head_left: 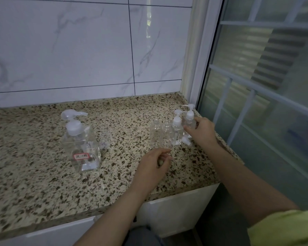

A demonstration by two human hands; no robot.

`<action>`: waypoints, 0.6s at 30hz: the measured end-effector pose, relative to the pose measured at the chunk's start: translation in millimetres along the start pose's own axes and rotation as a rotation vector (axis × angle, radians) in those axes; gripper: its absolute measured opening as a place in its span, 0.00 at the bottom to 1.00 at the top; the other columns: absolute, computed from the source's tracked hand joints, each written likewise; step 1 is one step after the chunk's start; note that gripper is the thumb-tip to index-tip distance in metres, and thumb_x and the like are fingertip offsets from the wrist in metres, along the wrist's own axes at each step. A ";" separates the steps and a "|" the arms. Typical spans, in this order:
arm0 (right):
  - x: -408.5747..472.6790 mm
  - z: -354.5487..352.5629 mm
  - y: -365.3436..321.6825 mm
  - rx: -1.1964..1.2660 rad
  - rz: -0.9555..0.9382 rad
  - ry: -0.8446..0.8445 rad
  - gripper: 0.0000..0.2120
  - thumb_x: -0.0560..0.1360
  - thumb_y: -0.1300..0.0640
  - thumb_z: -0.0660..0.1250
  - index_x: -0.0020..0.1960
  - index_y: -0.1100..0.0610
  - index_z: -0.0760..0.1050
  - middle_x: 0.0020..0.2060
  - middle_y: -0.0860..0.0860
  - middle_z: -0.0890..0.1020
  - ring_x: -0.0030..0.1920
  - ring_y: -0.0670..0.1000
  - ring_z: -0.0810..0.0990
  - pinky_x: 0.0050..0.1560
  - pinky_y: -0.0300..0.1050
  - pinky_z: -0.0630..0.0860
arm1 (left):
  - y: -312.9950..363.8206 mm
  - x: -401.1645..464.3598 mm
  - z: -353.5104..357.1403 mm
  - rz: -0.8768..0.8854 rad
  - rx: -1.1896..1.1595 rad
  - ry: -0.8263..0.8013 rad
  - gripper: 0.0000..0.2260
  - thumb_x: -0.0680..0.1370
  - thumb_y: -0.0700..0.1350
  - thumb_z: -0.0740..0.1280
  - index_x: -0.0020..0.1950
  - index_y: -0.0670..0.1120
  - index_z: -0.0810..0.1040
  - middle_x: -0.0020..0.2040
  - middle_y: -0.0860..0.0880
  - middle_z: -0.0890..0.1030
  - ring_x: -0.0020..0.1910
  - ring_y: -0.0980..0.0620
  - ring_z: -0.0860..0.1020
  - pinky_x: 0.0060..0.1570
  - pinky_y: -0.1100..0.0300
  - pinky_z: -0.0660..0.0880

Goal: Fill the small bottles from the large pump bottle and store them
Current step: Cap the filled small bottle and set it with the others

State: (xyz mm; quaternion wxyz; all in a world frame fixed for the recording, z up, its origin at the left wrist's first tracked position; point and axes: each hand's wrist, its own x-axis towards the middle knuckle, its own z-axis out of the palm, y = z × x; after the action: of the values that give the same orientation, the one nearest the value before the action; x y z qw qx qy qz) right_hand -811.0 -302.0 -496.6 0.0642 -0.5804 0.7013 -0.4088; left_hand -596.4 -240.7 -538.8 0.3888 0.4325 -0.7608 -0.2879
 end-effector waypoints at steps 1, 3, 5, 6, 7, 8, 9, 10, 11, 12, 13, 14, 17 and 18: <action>0.3 -0.2 0.4 -0.016 0.009 -0.004 0.09 0.74 0.57 0.77 0.48 0.62 0.83 0.33 0.44 0.73 0.36 0.43 0.70 0.34 0.31 0.63 | 0.2 0.1 -0.4 0.000 -0.005 0.000 0.12 0.80 0.47 0.68 0.63 0.50 0.81 0.49 0.59 0.81 0.48 0.65 0.78 0.49 0.70 0.75; 0.6 -0.2 1.3 -0.032 0.025 -0.021 0.09 0.74 0.55 0.77 0.48 0.60 0.83 0.34 0.46 0.72 0.41 0.49 0.71 0.38 0.42 0.61 | 1.1 0.0 -1.1 -0.003 -0.016 0.000 0.12 0.80 0.47 0.68 0.63 0.50 0.81 0.49 0.59 0.81 0.48 0.64 0.78 0.49 0.70 0.75; 0.0 -0.8 0.8 -0.036 0.034 -0.030 0.09 0.73 0.53 0.77 0.46 0.57 0.81 0.34 0.44 0.70 0.45 0.51 0.71 0.40 0.44 0.60 | 2.0 -0.3 -1.5 -0.004 -0.023 0.001 0.12 0.80 0.47 0.68 0.63 0.49 0.81 0.49 0.58 0.82 0.48 0.64 0.78 0.49 0.69 0.75; -0.7 -1.2 -0.3 -0.037 0.046 -0.034 0.10 0.72 0.51 0.78 0.45 0.55 0.79 0.34 0.45 0.70 0.45 0.52 0.71 0.42 0.44 0.61 | 2.6 -0.6 -1.6 -0.003 -0.025 0.003 0.11 0.80 0.46 0.68 0.62 0.49 0.81 0.49 0.57 0.82 0.47 0.63 0.78 0.48 0.69 0.75; -0.9 -1.3 0.4 -0.032 0.057 -0.024 0.14 0.71 0.46 0.77 0.45 0.54 0.78 0.36 0.47 0.72 0.45 0.53 0.72 0.43 0.44 0.63 | 2.8 -0.9 -1.5 -0.003 -0.025 0.007 0.10 0.80 0.46 0.68 0.61 0.49 0.81 0.48 0.57 0.82 0.46 0.63 0.78 0.47 0.70 0.75; -2.4 -1.9 -0.3 -0.027 0.083 -0.003 0.18 0.70 0.41 0.75 0.47 0.53 0.76 0.39 0.50 0.74 0.46 0.55 0.75 0.44 0.45 0.67 | 2.8 -1.5 -1.5 -0.004 -0.021 0.012 0.08 0.80 0.45 0.67 0.58 0.49 0.82 0.47 0.57 0.82 0.45 0.62 0.78 0.45 0.71 0.73; -5.0 -4.3 -2.5 -0.023 0.128 0.029 0.22 0.70 0.37 0.73 0.51 0.53 0.76 0.45 0.51 0.76 0.49 0.55 0.77 0.47 0.47 0.72 | 2.8 -1.8 -1.3 -0.007 -0.016 0.014 0.05 0.80 0.45 0.67 0.55 0.49 0.82 0.45 0.56 0.81 0.43 0.62 0.77 0.43 0.71 0.72; -9.4 -7.8 -6.5 -0.008 0.183 0.074 0.25 0.70 0.36 0.72 0.57 0.53 0.75 0.51 0.51 0.76 0.54 0.55 0.77 0.53 0.51 0.76 | 3.3 -2.0 -1.1 -0.013 -0.013 0.015 0.04 0.80 0.44 0.67 0.52 0.49 0.81 0.44 0.56 0.81 0.42 0.61 0.77 0.41 0.71 0.71; -14.9 -11.0 -11.9 0.020 0.206 0.132 0.26 0.72 0.37 0.72 0.61 0.53 0.73 0.54 0.50 0.75 0.56 0.54 0.76 0.58 0.55 0.76 | 4.0 -2.7 -2.4 -0.021 -0.017 0.022 0.03 0.80 0.43 0.67 0.50 0.48 0.80 0.44 0.55 0.81 0.41 0.60 0.77 0.40 0.70 0.71; -19.2 -13.9 -15.5 0.051 0.191 0.193 0.24 0.72 0.41 0.72 0.62 0.53 0.72 0.53 0.49 0.74 0.55 0.53 0.76 0.59 0.58 0.76 | 4.2 -1.8 -2.1 -0.028 -0.031 0.027 0.03 0.80 0.42 0.66 0.49 0.48 0.80 0.44 0.55 0.81 0.42 0.59 0.77 0.40 0.68 0.73; -22.7 -16.5 -20.3 0.091 0.141 0.238 0.20 0.73 0.46 0.73 0.59 0.53 0.73 0.51 0.48 0.74 0.53 0.52 0.75 0.58 0.58 0.76 | 4.2 -0.6 -2.1 -0.033 -0.047 0.040 0.04 0.80 0.41 0.66 0.48 0.48 0.80 0.45 0.54 0.82 0.43 0.59 0.78 0.41 0.67 0.74; -27.0 -18.8 -27.4 0.132 0.075 0.252 0.15 0.73 0.52 0.73 0.57 0.53 0.73 0.49 0.48 0.73 0.50 0.51 0.74 0.56 0.56 0.76 | 4.5 -1.3 -3.5 -0.041 -0.064 0.064 0.04 0.80 0.41 0.66 0.48 0.48 0.80 0.46 0.54 0.82 0.44 0.58 0.79 0.44 0.66 0.75; -33.2 -19.0 -46.5 0.174 -0.122 0.189 0.09 0.73 0.63 0.71 0.52 0.54 0.78 0.47 0.49 0.74 0.46 0.48 0.73 0.48 0.46 0.74 | 5.7 -0.9 -6.2 -0.118 -0.162 0.142 0.06 0.80 0.40 0.66 0.46 0.49 0.80 0.45 0.54 0.83 0.45 0.56 0.80 0.46 0.62 0.78; -34.8 -17.1 -52.9 0.166 -0.180 0.159 0.09 0.73 0.65 0.70 0.51 0.54 0.79 0.46 0.48 0.75 0.45 0.47 0.73 0.47 0.42 0.73 | 6.2 -0.4 -7.4 -0.156 -0.206 0.160 0.08 0.80 0.39 0.65 0.46 0.49 0.80 0.45 0.52 0.84 0.45 0.54 0.81 0.47 0.59 0.79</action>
State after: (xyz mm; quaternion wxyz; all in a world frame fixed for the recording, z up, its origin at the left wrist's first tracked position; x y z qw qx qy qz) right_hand -769.3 -262.9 -464.5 0.0192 -0.5994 0.6129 -0.5144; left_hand -592.7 -238.2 -530.2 0.4668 0.4698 -0.6580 -0.3584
